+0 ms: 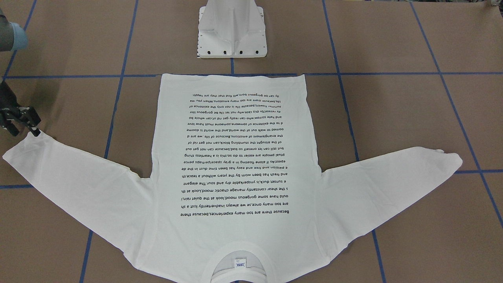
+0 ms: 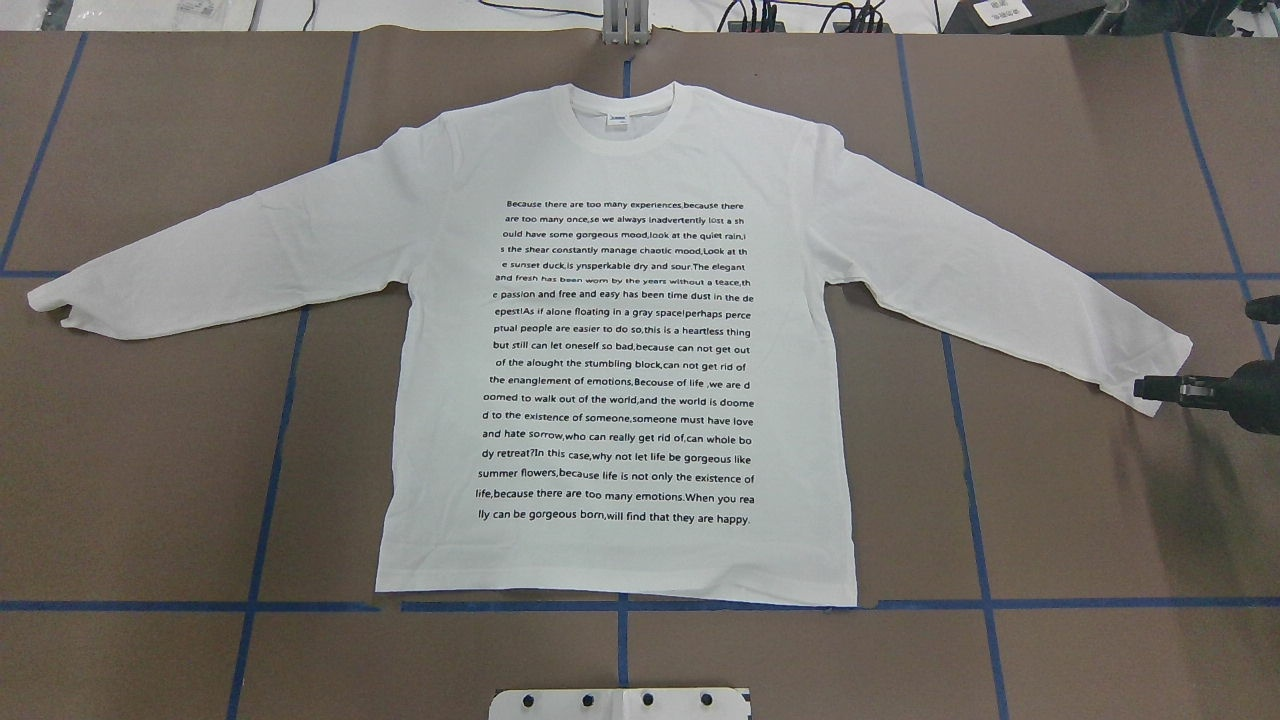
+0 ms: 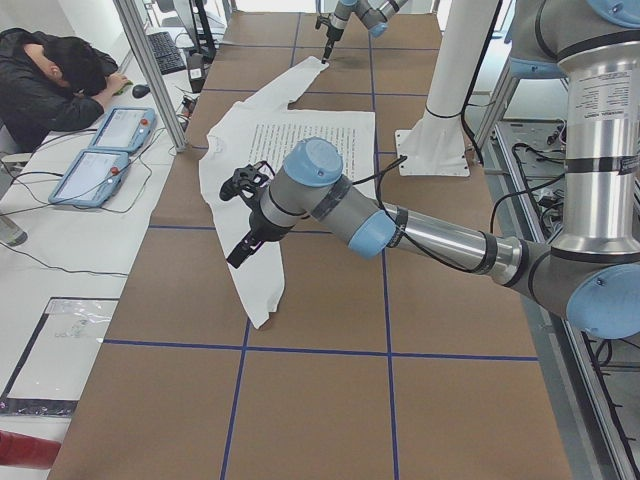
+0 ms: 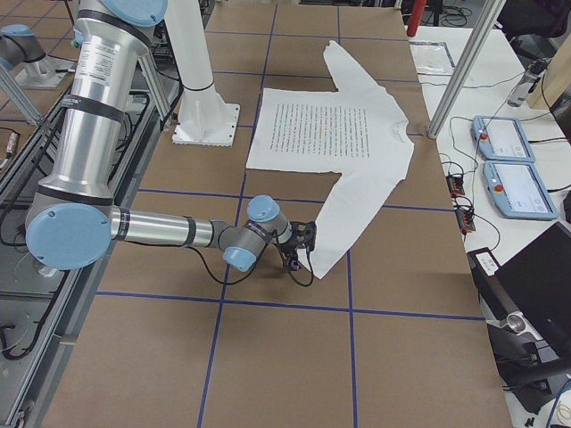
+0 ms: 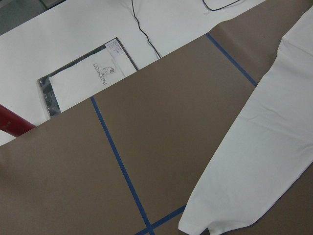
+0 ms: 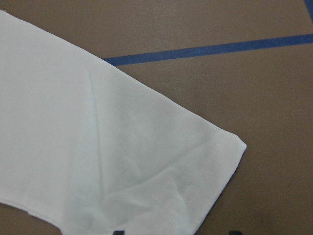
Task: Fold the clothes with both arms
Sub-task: 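Lower the right gripper to the cuff of the sleeve nearest it and grasp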
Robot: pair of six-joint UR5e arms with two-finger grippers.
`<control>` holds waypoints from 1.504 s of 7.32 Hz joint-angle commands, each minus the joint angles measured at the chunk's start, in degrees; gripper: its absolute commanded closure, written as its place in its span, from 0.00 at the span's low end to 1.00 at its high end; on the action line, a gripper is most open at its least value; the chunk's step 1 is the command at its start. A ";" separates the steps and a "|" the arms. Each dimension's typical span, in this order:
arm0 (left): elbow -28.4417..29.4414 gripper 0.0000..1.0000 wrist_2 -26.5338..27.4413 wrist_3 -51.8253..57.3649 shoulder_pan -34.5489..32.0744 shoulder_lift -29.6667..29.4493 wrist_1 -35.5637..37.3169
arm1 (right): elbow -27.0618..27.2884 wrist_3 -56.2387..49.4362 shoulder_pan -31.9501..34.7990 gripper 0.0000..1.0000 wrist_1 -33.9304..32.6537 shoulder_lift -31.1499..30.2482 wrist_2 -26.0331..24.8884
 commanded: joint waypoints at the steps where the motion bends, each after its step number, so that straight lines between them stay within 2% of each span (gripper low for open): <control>1: 0.08 0.00 0.00 0.00 0.00 0.00 0.00 | 0.15 0.20 -0.87 0.27 -0.05 0.13 -0.24; 2: 0.08 0.00 0.00 0.00 0.00 0.18 0.00 | 0.06 0.20 -0.96 0.31 -0.05 0.30 -0.33; 3: 0.08 0.00 0.00 0.00 0.00 0.27 0.00 | 0.15 0.20 -1.04 0.53 -0.05 0.39 -0.50; 4: 0.08 0.00 0.00 0.00 -0.09 0.36 0.00 | 0.23 0.11 -1.04 1.00 -0.05 0.48 -0.85; 7: 0.16 0.00 0.00 0.00 0.00 0.44 0.00 | 1.02 -0.06 -0.78 1.00 -0.05 0.13 -0.68; 9: 0.16 0.00 0.00 0.00 0.00 0.44 0.00 | 7.58 -0.94 2.10 1.00 -3.28 -1.27 2.55; 10: 0.16 0.00 0.00 0.00 -0.09 0.44 0.00 | 12.05 -1.90 6.38 1.00 -9.57 -0.84 6.23; 11: 0.16 0.00 0.00 0.00 -0.09 0.53 0.00 | 17.84 -2.95 7.47 1.00 -17.81 -0.14 6.70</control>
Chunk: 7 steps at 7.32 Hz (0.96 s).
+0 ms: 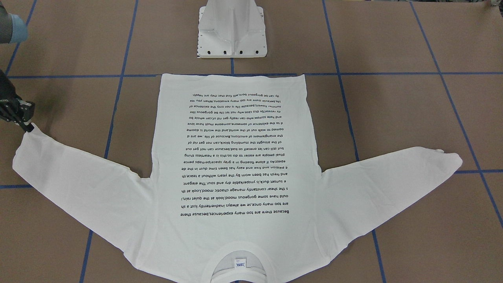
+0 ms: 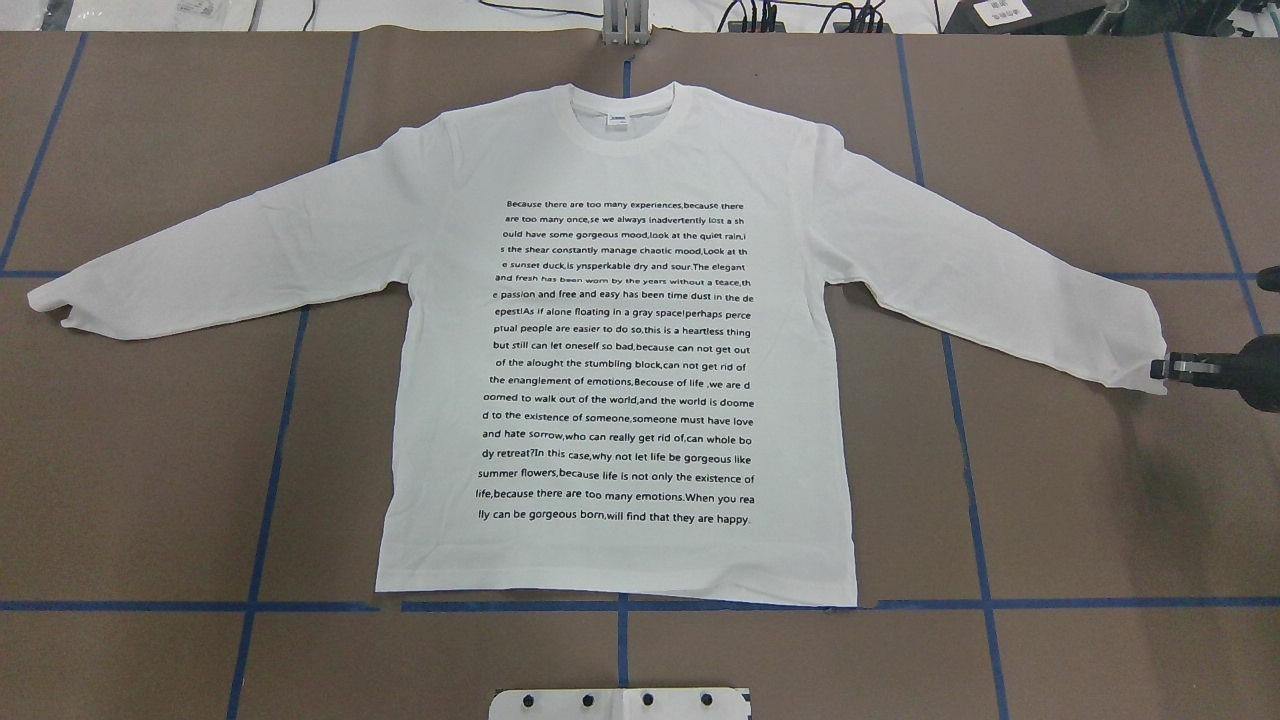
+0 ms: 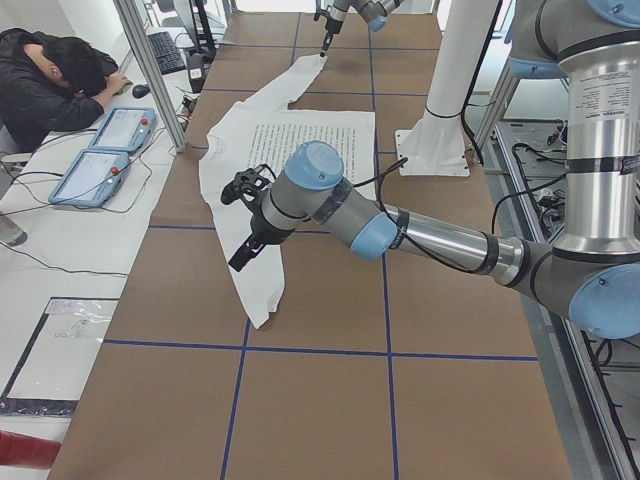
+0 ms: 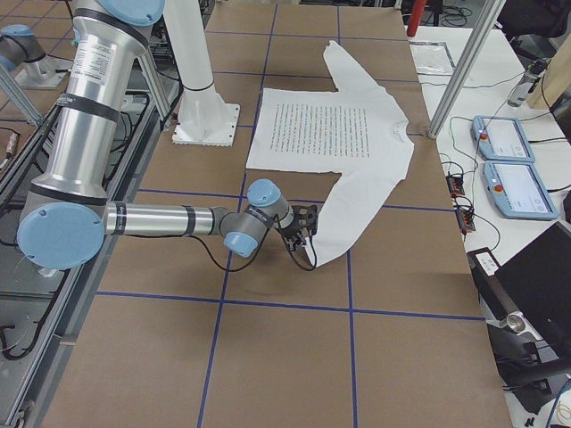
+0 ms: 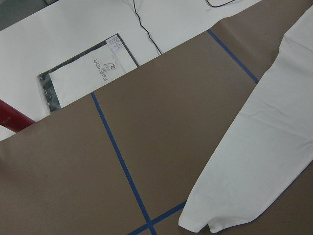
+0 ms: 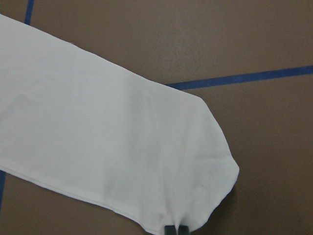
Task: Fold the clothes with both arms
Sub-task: 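Lift the sleeve with the right gripper and fold it across the shirt front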
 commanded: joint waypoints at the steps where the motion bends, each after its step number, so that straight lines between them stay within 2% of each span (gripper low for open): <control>1: 0.00 0.00 0.00 0.00 -0.03 0.06 0.00 | 10.21 -3.00 4.95 1.00 -19.45 6.29 1.86; 3: 0.09 0.00 0.00 0.00 -0.03 0.06 0.00 | 12.18 -4.16 6.99 1.00 -40.82 22.61 1.78; 5: 0.00 0.00 0.00 0.00 0.05 0.23 0.00 | 11.13 -4.16 5.34 1.00 -66.63 43.77 -1.80; 6: 0.09 0.00 0.00 0.00 0.05 0.24 0.00 | 9.65 -4.08 3.76 1.00 -71.19 51.01 -4.09; 7: 0.26 0.00 0.00 0.00 0.05 0.24 0.00 | 7.19 -3.99 1.92 1.00 -71.07 55.96 -4.55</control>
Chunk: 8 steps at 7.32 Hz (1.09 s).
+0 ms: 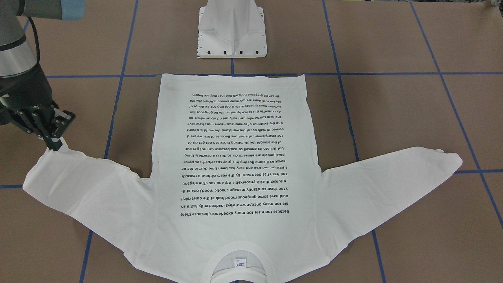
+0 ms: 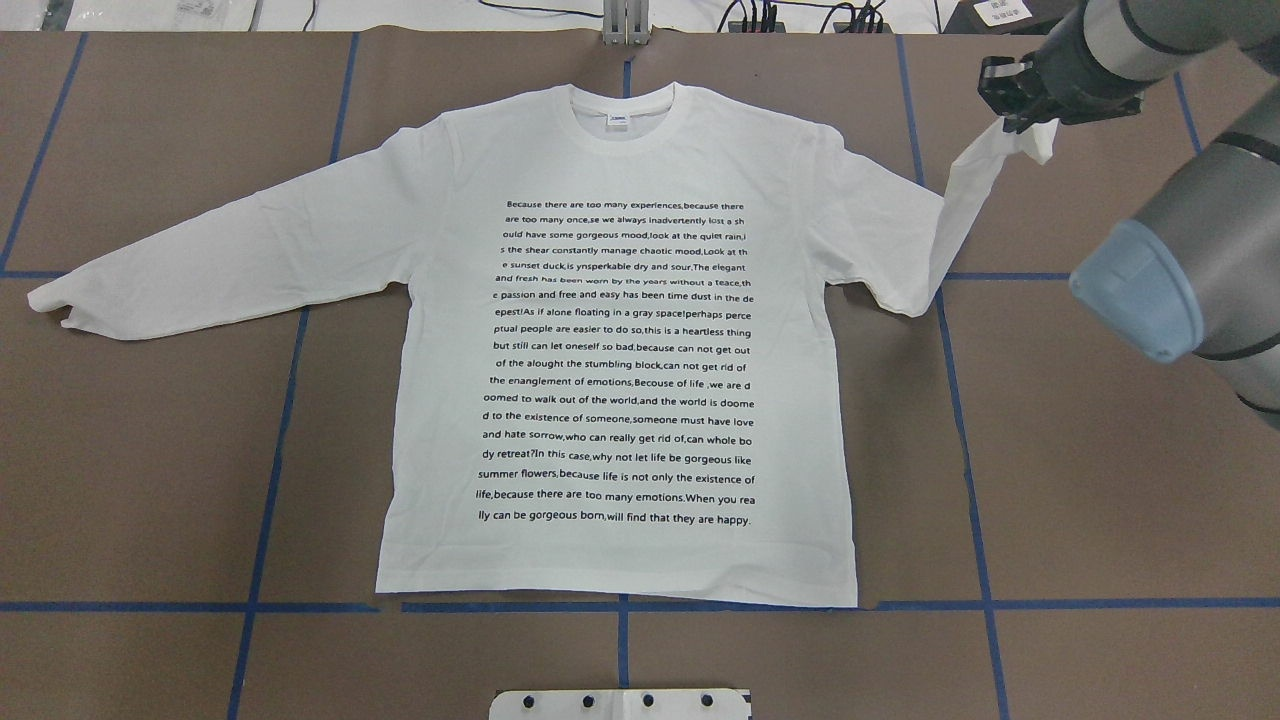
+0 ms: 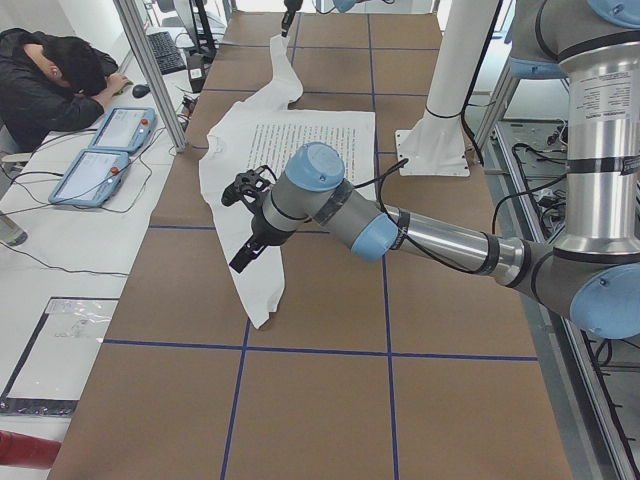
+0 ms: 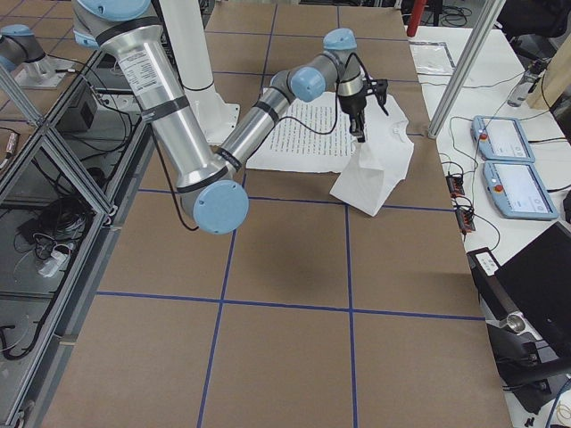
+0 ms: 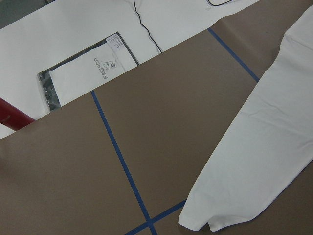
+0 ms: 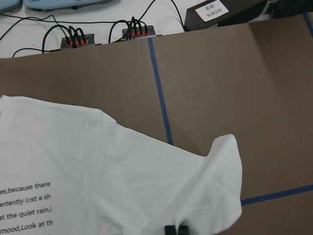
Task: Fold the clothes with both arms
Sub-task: 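Lift the sleeve with the right gripper and fold it across the shirt front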
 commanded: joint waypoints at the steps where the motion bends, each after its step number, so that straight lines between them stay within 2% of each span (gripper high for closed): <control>1: 0.33 0.00 0.00 0.00 -0.08 0.03 0.00 | -7.80 0.87 -4.74 1.00 -3.33 14.99 -4.27; 2: 0.42 0.00 0.00 0.00 0.00 0.03 0.00 | -14.82 2.01 -8.77 1.00 -1.94 21.32 -8.04; 4: 1.12 0.00 0.18 0.09 0.00 0.03 0.00 | -33.78 9.99 -16.07 1.00 17.75 29.52 -17.43; 5: 1.30 0.00 0.09 0.00 0.00 0.03 0.00 | -42.83 11.41 -18.71 1.00 22.38 35.04 -20.01; 6: 1.30 0.00 0.18 0.00 0.00 0.11 0.00 | -47.36 14.47 -22.74 1.00 23.03 37.96 -24.82; 7: 1.74 0.00 0.09 0.00 0.00 0.11 0.00 | -48.97 14.77 -26.79 1.00 24.60 37.91 -30.00; 8: 2.09 0.00 0.09 0.00 0.00 0.03 0.00 | -50.64 14.94 -29.09 1.00 26.53 37.73 -30.92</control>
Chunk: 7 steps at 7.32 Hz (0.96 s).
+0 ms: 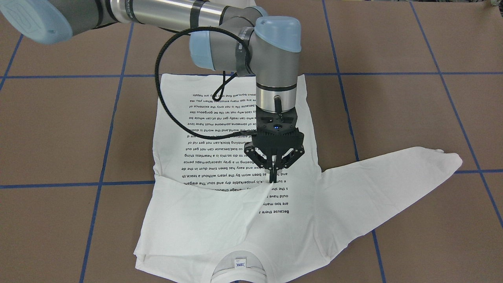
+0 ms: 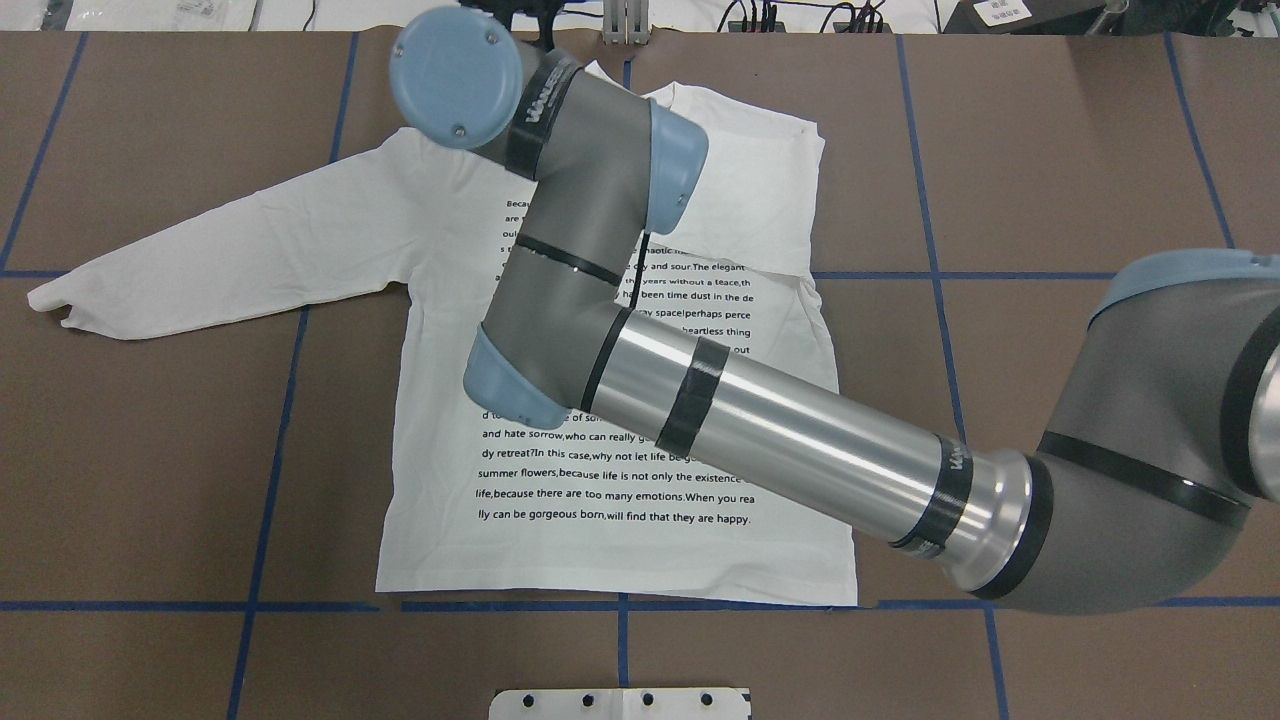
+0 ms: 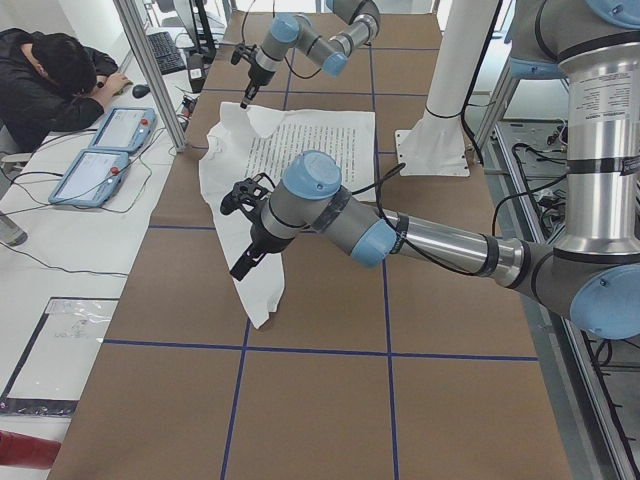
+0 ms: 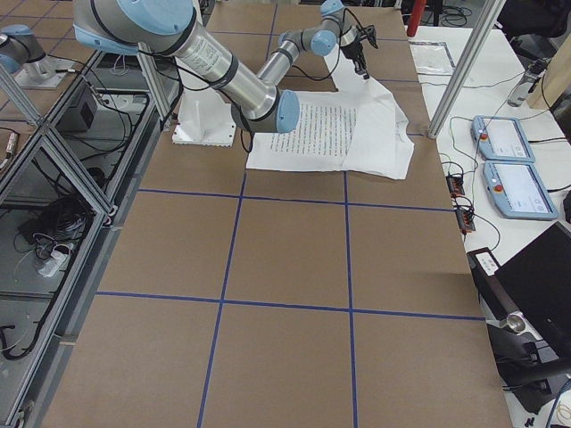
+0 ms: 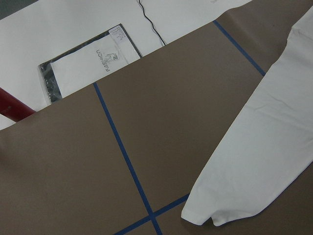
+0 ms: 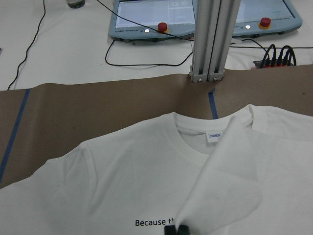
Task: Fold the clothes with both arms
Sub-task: 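Lift the sleeve with the right gripper and fold it across the shirt front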
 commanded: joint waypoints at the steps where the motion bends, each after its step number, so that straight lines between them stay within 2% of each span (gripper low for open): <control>1: 0.77 0.00 -0.02 0.00 0.00 -0.06 0.00 | -4.85 0.79 -5.58 1.00 4.26 0.47 -5.50; 2: 1.04 0.00 -0.02 0.00 0.00 -0.14 0.00 | -5.57 0.97 -6.03 0.96 4.37 0.64 -5.96; 3: 1.21 0.00 -0.02 0.00 0.00 -0.15 0.00 | -6.19 0.79 -6.12 0.01 4.28 0.73 -6.05; 5: 1.22 0.00 -0.02 0.00 0.00 -0.15 0.00 | -6.90 1.06 -5.60 0.00 4.28 1.96 -4.57; 7: 1.39 0.00 -0.02 0.00 0.00 -0.15 0.00 | -7.33 0.53 -2.28 0.00 4.19 1.53 0.16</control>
